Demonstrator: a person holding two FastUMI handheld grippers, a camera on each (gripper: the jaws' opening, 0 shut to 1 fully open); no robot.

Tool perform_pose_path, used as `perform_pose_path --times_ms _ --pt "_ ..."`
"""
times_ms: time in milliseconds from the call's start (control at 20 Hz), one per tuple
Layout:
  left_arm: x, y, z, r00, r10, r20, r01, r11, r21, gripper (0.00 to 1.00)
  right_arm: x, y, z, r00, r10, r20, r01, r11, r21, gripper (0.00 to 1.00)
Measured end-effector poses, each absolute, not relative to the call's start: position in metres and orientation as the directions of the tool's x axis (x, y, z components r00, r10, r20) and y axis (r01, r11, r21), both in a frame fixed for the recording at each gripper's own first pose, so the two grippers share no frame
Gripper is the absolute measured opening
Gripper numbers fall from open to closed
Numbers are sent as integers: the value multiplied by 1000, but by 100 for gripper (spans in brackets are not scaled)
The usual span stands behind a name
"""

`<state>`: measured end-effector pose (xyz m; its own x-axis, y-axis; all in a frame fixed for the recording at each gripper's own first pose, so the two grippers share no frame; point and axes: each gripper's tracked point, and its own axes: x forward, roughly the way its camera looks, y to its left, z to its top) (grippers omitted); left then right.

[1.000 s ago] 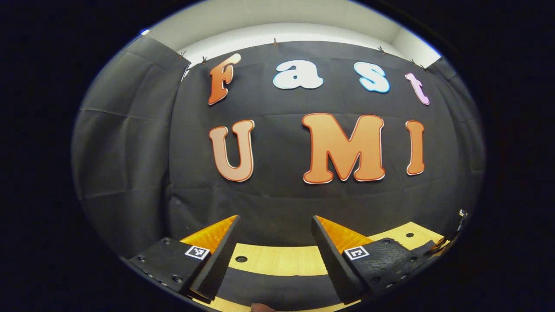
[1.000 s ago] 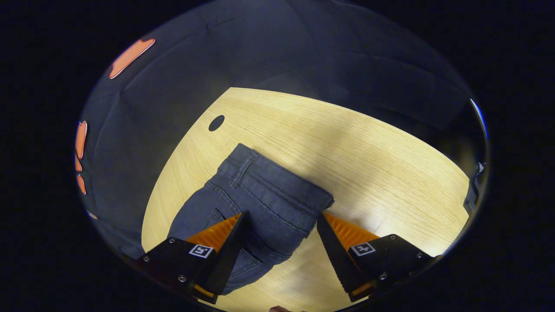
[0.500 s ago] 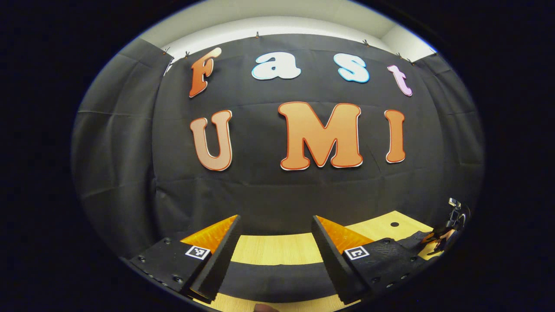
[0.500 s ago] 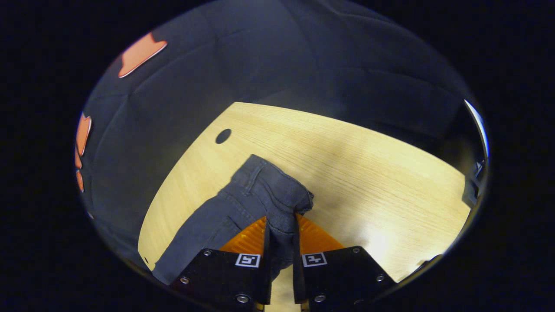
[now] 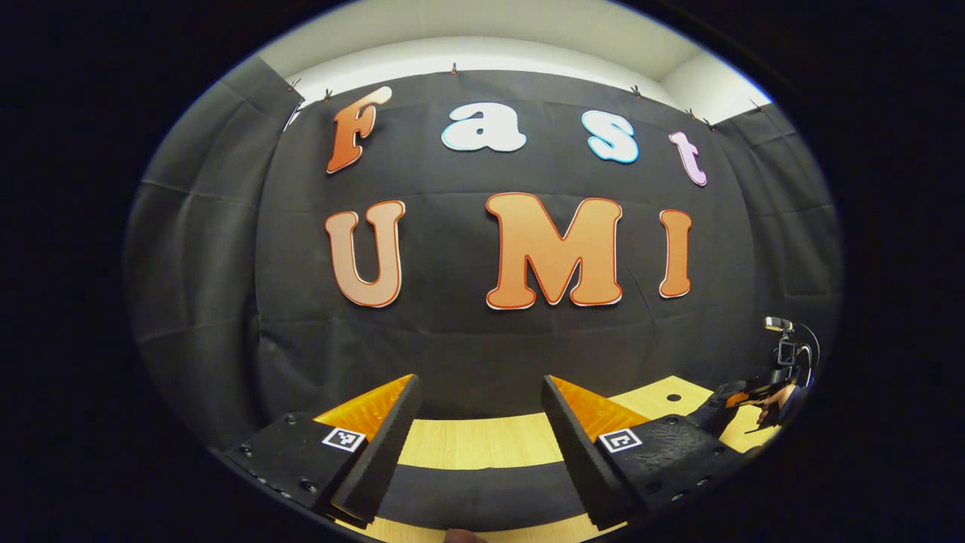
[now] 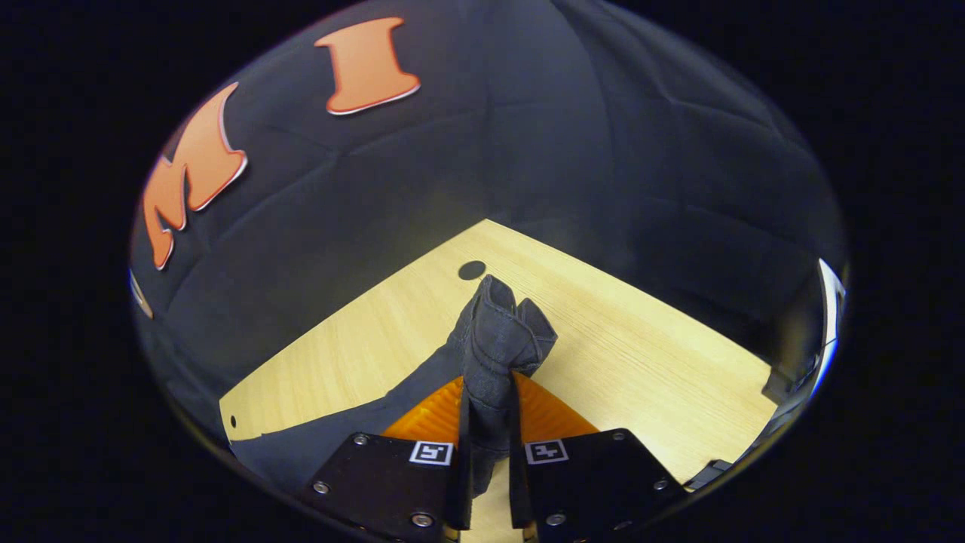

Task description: Grasp the waist and the cuffs of the jeans and fold them to make the two legs overlap; first hold the waist and fold one-third of the jeans toward the cuffs, then hold the cuffs and fold the remaining one-third in the same direction to finish folding.

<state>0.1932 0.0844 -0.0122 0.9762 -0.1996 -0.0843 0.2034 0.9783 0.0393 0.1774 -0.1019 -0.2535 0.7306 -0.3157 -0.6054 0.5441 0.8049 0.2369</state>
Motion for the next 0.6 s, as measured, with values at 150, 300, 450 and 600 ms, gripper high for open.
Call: perform_pose_path --times_ms 150,300,450,600 --pt "192 99 -8 980 -189 -65 191 981 41 96 184 -80 -235 757 -297 -581 498 839 220 20" --pt "192 107 -12 980 -185 -74 188 982 28 96 186 -49 -221 786 -273 -554 442 876 195 20" --pt "193 121 -19 980 -175 -93 177 984 6 96 189 -11 -211 807 -243 -539 373 917 145 21" --pt "193 134 -18 983 -155 -93 156 988 3 98 197 26 -204 829 -198 -522 293 950 106 20"
